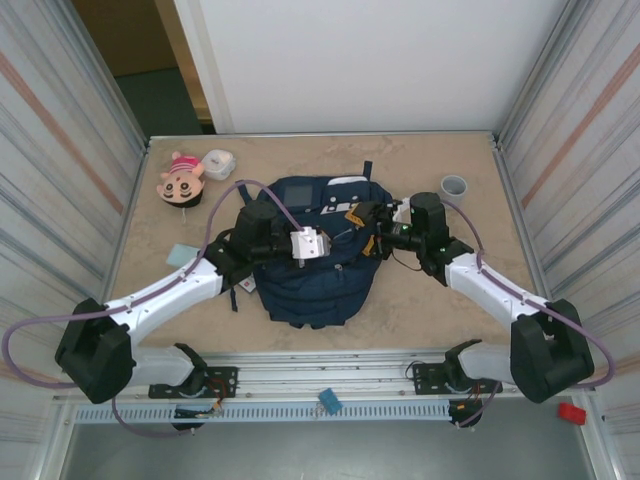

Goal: Pack the student bag

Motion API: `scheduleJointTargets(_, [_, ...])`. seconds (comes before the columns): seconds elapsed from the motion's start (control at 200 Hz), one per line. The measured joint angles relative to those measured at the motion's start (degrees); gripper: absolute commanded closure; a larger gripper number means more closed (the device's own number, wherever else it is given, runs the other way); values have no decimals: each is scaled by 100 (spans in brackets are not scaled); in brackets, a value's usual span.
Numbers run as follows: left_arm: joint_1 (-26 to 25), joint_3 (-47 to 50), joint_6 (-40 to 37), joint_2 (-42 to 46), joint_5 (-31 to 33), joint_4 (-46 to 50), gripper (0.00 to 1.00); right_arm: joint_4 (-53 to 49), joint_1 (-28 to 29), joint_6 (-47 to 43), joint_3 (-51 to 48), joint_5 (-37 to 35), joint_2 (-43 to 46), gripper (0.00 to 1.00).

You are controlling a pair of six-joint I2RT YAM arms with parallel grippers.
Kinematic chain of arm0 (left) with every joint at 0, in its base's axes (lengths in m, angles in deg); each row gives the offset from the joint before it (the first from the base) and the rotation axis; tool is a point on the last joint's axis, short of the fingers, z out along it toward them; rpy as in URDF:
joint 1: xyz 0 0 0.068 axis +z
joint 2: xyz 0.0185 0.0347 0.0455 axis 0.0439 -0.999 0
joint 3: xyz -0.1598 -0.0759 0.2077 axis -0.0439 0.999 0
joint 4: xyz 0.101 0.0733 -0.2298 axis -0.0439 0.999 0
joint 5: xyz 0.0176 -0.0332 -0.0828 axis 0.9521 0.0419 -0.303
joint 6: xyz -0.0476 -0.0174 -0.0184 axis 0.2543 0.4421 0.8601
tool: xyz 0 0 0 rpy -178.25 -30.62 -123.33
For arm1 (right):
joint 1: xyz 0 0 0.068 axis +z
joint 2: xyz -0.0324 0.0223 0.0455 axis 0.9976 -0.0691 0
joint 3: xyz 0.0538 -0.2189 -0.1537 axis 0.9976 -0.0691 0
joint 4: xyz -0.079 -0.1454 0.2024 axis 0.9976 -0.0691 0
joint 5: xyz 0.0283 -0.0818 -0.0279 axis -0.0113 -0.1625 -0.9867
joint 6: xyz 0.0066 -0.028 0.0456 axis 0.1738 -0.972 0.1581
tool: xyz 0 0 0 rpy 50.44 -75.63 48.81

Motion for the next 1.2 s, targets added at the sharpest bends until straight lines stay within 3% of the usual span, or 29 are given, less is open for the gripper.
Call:
scheduleJointTargets(0.155, [-7,-55,-24,111,-151,236,72,52,72,61,15,-72,-133,63])
scheduleJointTargets(0.306, [-223,-247,564,461,7,457,64,37,138,164,15,-245,-142,85])
scheduleJointTargets(0.451, [-918,-350,2046,920,1134,704,65,0,210,149,13,-415,-105,90])
scheduleJointTargets(0.586, [-1335,-564,4229,1121,2232,1377,61,-50,289,151,13,-586,-52,95])
scheduleJointTargets(0.727, [-1777,-927,6328,1010,3132,2352,58,-155,407,153,13,-841,55,97])
scheduleJointTargets(0.842, [-2247,-1392,7615,643,3689,3156,54,-273,487,153,13,-1012,162,97])
scheduleJointTargets(1.027, [-2841,-1799,8942,105,4363,4041,51,-424,549,133,13,-1172,227,97])
scheduleJointTargets(1.198, [-3187,-2400,9309,-535,4841,4747,49,-496,623,111,15,-1250,227,98])
